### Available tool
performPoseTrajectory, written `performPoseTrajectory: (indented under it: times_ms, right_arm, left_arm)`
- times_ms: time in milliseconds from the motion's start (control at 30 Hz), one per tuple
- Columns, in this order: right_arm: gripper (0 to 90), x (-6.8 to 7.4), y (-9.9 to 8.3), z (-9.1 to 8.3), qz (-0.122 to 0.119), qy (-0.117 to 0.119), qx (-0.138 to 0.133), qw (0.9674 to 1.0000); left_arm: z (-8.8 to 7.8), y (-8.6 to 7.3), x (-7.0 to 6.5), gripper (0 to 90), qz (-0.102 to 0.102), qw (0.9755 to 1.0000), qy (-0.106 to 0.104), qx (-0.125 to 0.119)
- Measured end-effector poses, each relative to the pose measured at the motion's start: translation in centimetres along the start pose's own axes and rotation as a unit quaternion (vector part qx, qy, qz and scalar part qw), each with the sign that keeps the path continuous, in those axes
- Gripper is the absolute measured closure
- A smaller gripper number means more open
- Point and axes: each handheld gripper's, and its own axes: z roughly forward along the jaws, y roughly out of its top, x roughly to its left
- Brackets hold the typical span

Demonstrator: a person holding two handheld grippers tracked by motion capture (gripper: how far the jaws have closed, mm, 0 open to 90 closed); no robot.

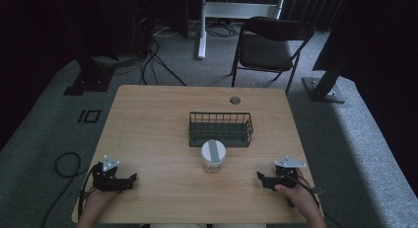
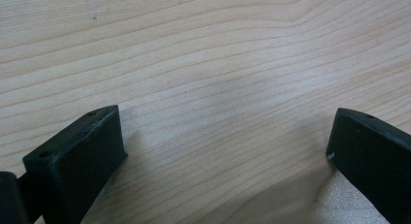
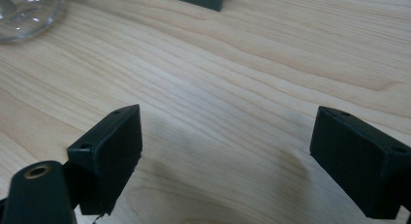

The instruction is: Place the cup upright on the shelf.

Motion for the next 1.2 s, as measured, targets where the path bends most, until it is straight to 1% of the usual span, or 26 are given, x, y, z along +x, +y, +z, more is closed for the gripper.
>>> performPoseTrajectory:
  times_ms: [33,200,267,367,400,500,800,1033,1200]
  right_arm:
    - [11.2,0.1,0.0,0.1,-0.005,0.001,0.001,1.0000]
    - [11.2,0.8,0.4,0.0,-0.006,0.011,-0.007,0.9999]
    - [11.2,1.1,0.6,0.0,-0.008,0.019,-0.013,0.9997]
    - [11.2,1.4,0.7,0.1,-0.011,0.023,-0.013,0.9996]
    - [11.2,1.7,0.8,0.2,-0.018,0.027,-0.013,0.9994]
    - [11.2,2.1,1.0,0.2,-0.020,0.035,-0.016,0.9991]
    - [11.2,3.1,1.5,0.4,-0.029,0.048,-0.018,0.9983]
    - [11.2,3.7,1.9,0.5,-0.031,0.058,-0.021,0.9976]
    - [11.2,4.2,2.2,0.8,-0.042,0.064,-0.022,0.9968]
  left_arm:
    - [0.0,0.0,0.0,0.2,0.000,1.0000,0.000,0.000]
    - [0.0,0.0,0.0,0.2,0.000,1.0000,0.000,0.000]
    - [0.0,0.0,0.0,0.2,0.000,1.0000,0.000,0.000]
    - [0.0,0.0,0.0,0.1,0.000,1.0000,0.000,0.000]
    - [0.0,0.0,0.0,0.2,0.000,1.0000,0.000,0.000]
    - [0.0,0.0,0.0,0.2,0.000,1.0000,0.000,0.000]
    - [0.0,0.0,0.0,0.2,0.000,1.0000,0.000,0.000]
    - [0.0,0.0,0.0,0.2,0.000,1.0000,0.000,0.000]
    - [0.0,0.0,0.0,0.2,-0.001,1.0000,0.000,0.000]
